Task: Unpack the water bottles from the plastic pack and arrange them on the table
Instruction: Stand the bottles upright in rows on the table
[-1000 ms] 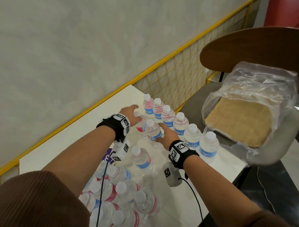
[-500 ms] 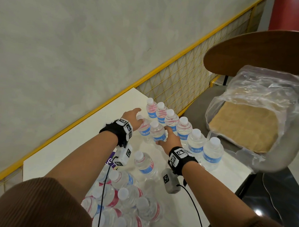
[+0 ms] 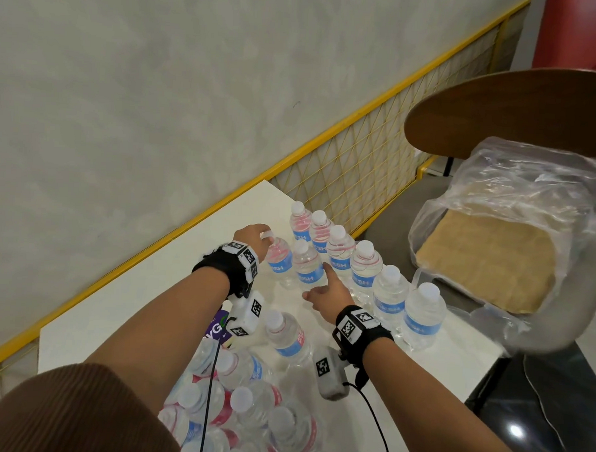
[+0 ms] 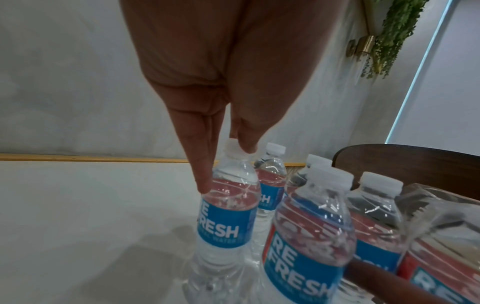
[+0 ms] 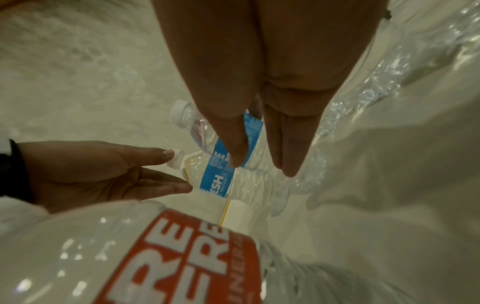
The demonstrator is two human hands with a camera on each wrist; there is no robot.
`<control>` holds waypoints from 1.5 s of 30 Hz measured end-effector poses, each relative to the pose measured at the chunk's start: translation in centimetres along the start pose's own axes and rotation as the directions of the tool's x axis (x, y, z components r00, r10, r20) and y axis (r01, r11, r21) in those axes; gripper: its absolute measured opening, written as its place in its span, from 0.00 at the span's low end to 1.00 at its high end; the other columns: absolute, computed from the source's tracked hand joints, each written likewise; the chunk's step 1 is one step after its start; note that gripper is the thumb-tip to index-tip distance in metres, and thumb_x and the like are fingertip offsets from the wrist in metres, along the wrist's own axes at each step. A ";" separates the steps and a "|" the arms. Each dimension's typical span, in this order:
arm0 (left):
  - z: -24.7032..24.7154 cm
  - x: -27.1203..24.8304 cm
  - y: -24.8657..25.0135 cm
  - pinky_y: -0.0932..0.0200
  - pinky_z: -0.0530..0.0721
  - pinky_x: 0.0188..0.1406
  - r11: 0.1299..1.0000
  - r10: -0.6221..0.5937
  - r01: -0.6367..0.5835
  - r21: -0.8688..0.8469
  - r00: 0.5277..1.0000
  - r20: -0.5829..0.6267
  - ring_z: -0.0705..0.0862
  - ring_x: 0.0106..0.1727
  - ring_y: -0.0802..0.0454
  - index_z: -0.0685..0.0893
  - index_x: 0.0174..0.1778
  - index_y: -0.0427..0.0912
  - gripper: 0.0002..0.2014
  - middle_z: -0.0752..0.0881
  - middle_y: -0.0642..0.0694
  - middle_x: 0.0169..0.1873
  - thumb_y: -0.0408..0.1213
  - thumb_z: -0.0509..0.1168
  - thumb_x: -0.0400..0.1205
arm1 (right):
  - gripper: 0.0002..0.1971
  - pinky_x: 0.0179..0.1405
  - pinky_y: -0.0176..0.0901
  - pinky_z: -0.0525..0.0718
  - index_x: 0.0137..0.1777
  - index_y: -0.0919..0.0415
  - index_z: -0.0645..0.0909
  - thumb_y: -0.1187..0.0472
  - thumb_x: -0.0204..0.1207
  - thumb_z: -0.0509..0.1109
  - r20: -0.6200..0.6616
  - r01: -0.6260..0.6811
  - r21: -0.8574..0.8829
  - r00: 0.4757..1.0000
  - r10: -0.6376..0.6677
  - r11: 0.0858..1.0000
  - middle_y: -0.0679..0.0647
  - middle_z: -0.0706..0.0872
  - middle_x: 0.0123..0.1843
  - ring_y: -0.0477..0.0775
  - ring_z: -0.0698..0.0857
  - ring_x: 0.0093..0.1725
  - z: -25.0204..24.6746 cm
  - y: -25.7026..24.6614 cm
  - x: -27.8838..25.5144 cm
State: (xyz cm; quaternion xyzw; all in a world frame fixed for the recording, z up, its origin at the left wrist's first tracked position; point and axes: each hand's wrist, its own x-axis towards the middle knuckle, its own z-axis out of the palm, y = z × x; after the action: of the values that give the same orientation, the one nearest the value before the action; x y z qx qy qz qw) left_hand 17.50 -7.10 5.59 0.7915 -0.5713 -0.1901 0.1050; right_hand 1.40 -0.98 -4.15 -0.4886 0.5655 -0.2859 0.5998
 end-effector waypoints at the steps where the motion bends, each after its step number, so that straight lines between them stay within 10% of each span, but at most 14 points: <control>1: 0.2 0.2 -0.1 0.48 0.83 0.62 1.000 0.001 -0.002 -0.024 1.000 -0.014 0.85 0.59 0.35 0.81 0.66 0.45 0.16 0.85 0.38 0.63 0.39 0.60 0.83 | 0.45 0.64 0.54 0.82 0.83 0.47 0.51 0.61 0.72 0.75 0.025 -0.007 -0.002 1.000 0.007 1.000 0.60 0.85 0.61 0.59 0.84 0.57 -0.1 0.1 0.1; 9: 0.3 1.5 -0.9 0.42 0.82 0.53 0.945 -0.073 0.138 -0.298 0.973 0.219 0.75 0.68 0.24 0.60 0.80 0.55 0.31 0.73 0.26 0.70 0.25 0.54 0.84 | 0.41 0.75 0.59 0.71 0.83 0.48 0.50 0.73 0.76 0.66 0.146 0.008 0.147 0.989 -0.030 0.989 0.61 0.62 0.82 0.61 0.65 0.80 -1.9 1.0 -0.7; 13: 0.4 1.3 -1.3 0.47 0.80 0.64 0.975 -0.047 0.085 -0.205 0.982 0.183 0.78 0.69 0.33 0.70 0.77 0.50 0.32 0.79 0.32 0.69 0.34 0.66 0.75 | 0.44 0.75 0.55 0.71 0.83 0.41 0.46 0.72 0.77 0.65 0.231 0.011 0.103 0.972 -0.034 0.995 0.51 0.55 0.85 0.60 0.62 0.82 -1.7 0.8 -1.3; 18: 0.5 0.8 -1.1 0.53 0.82 0.63 0.986 -0.057 0.057 -0.158 0.998 0.009 0.85 0.60 0.41 0.82 0.66 0.51 0.19 0.87 0.42 0.59 0.40 0.68 0.78 | 0.45 0.73 0.52 0.72 0.83 0.40 0.44 0.72 0.77 0.65 0.240 -0.001 0.114 0.970 -0.027 0.993 0.49 0.53 0.85 0.61 0.62 0.81 -1.3 0.7 -1.7; 30: -0.3 0.3 0.9 0.58 0.82 0.50 0.973 -0.069 0.077 -0.218 0.997 0.045 0.86 0.57 0.40 0.84 0.62 0.45 0.17 0.87 0.40 0.59 0.39 0.72 0.76 | 0.48 0.69 0.49 0.73 0.83 0.38 0.41 0.70 0.76 0.68 0.253 0.009 0.051 0.967 -0.021 0.999 0.50 0.53 0.85 0.59 0.67 0.78 -1.5 0.2 -1.3; 38: 0.1 1.9 0.4 0.45 0.87 0.58 0.935 -0.098 0.122 -0.334 0.991 0.089 0.89 0.52 0.38 0.85 0.46 0.55 0.21 0.90 0.42 0.52 0.49 0.72 0.56 | 0.49 0.66 0.43 0.72 0.83 0.42 0.41 0.68 0.74 0.71 0.214 0.005 0.036 0.977 -0.012 0.999 0.49 0.56 0.84 0.59 0.66 0.79 -1.1 -0.4 -0.8; 45: -0.7 0.6 1.6 0.51 0.80 0.67 0.979 -0.095 0.111 -0.173 0.990 0.102 0.83 0.64 0.39 0.82 0.63 0.49 0.24 0.84 0.43 0.64 0.43 0.74 0.71 | 0.51 0.71 0.42 0.69 0.82 0.39 0.41 0.68 0.71 0.71 0.216 0.102 0.017 0.971 -0.103 0.995 0.43 0.57 0.83 0.54 0.61 0.81 -0.9 -0.4 -0.8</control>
State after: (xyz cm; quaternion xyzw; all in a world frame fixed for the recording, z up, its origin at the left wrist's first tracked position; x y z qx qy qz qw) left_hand 16.59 -8.22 6.75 0.7977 -0.5144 -0.2823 0.1388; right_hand 0.43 -0.64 -3.32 -0.5436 0.4698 -0.2633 0.6438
